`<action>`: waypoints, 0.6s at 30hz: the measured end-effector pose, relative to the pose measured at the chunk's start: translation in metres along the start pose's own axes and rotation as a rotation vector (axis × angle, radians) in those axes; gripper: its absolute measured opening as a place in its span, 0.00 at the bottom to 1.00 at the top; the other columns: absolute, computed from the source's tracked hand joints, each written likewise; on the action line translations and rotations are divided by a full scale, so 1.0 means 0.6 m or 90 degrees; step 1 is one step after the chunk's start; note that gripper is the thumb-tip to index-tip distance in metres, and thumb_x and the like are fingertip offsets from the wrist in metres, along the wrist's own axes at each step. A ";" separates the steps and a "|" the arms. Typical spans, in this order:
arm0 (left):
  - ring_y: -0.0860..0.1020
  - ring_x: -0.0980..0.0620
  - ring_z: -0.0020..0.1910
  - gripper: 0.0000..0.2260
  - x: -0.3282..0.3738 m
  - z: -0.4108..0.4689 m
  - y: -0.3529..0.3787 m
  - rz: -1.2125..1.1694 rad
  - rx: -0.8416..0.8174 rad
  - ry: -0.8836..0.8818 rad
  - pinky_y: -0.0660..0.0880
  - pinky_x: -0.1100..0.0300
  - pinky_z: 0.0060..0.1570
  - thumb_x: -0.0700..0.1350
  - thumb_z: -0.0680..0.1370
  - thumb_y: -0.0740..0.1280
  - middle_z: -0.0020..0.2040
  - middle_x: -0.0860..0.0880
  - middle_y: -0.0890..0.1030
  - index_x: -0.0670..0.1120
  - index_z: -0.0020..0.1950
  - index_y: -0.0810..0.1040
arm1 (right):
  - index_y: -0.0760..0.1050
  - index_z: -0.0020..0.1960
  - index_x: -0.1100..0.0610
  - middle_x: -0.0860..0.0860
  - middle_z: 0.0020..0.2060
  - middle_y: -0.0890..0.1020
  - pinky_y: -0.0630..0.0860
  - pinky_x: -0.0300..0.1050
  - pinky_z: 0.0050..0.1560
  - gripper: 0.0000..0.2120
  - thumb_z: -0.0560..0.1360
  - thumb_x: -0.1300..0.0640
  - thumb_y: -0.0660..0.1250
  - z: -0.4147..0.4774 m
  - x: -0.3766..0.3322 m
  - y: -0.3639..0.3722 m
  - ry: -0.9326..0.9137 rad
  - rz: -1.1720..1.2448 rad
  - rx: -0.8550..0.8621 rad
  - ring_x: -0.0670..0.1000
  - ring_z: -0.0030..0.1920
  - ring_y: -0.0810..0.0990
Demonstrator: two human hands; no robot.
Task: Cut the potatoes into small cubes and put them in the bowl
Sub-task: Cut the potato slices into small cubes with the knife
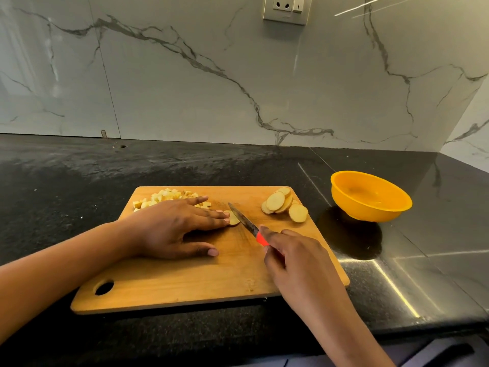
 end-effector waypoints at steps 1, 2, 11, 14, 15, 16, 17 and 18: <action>0.55 0.62 0.74 0.31 0.000 0.000 0.000 0.000 0.001 0.004 0.53 0.50 0.75 0.73 0.74 0.46 0.72 0.64 0.59 0.60 0.73 0.56 | 0.61 0.74 0.43 0.41 0.43 0.71 0.67 0.34 0.38 0.21 0.81 0.51 0.56 0.000 0.000 0.000 0.001 0.004 -0.003 0.43 0.41 0.70; 0.55 0.62 0.74 0.31 0.000 0.000 0.000 0.001 0.000 0.006 0.53 0.51 0.75 0.72 0.74 0.46 0.72 0.64 0.59 0.60 0.73 0.56 | 0.61 0.74 0.44 0.41 0.43 0.72 0.67 0.34 0.38 0.21 0.81 0.51 0.56 0.000 0.000 0.001 0.004 0.011 -0.003 0.43 0.42 0.70; 0.53 0.65 0.74 0.31 -0.001 0.001 0.000 -0.003 -0.004 0.014 0.48 0.54 0.76 0.72 0.75 0.46 0.73 0.64 0.59 0.58 0.74 0.56 | 0.56 0.76 0.49 0.45 0.52 0.74 0.67 0.36 0.45 0.23 0.82 0.52 0.54 0.021 -0.006 0.007 -0.029 -0.052 -0.074 0.45 0.50 0.72; 0.51 0.66 0.74 0.31 -0.001 0.001 0.000 0.003 -0.015 0.006 0.44 0.59 0.75 0.71 0.74 0.45 0.73 0.64 0.58 0.59 0.74 0.55 | 0.55 0.76 0.48 0.44 0.44 0.66 0.62 0.36 0.33 0.23 0.82 0.53 0.51 -0.015 -0.012 -0.010 -0.030 -0.096 -0.071 0.45 0.40 0.67; 0.51 0.67 0.73 0.31 -0.001 0.001 0.001 0.003 -0.012 0.007 0.43 0.60 0.75 0.71 0.75 0.45 0.73 0.64 0.58 0.59 0.74 0.55 | 0.59 0.75 0.48 0.43 0.42 0.65 0.59 0.34 0.29 0.22 0.81 0.54 0.54 -0.024 -0.010 -0.009 -0.026 -0.115 -0.076 0.45 0.36 0.66; 0.51 0.67 0.73 0.30 -0.001 0.001 0.002 0.003 -0.005 0.011 0.43 0.61 0.74 0.71 0.75 0.45 0.73 0.64 0.58 0.58 0.74 0.55 | 0.67 0.72 0.48 0.42 0.38 0.64 0.55 0.32 0.25 0.21 0.79 0.55 0.58 -0.030 -0.013 -0.013 -0.010 -0.133 -0.097 0.44 0.32 0.64; 0.52 0.67 0.73 0.30 0.000 0.001 0.003 0.004 0.005 0.015 0.43 0.61 0.74 0.70 0.75 0.45 0.73 0.64 0.58 0.58 0.74 0.55 | 0.74 0.66 0.49 0.41 0.35 0.63 0.49 0.31 0.23 0.20 0.74 0.55 0.64 -0.036 -0.014 -0.018 -0.001 -0.118 -0.088 0.44 0.27 0.60; 0.52 0.67 0.73 0.30 0.000 0.001 0.003 0.005 0.013 0.019 0.44 0.60 0.74 0.70 0.76 0.45 0.73 0.63 0.58 0.58 0.74 0.56 | 0.78 0.62 0.49 0.41 0.33 0.62 0.47 0.30 0.22 0.19 0.71 0.55 0.66 -0.038 -0.017 -0.025 -0.003 -0.113 -0.066 0.43 0.24 0.57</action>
Point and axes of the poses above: each hand's wrist, its own z-axis towards the middle knuckle, its own y-axis out of the palm, x = y × z, the point moved 1 cm from there along z, towards the middle knuckle
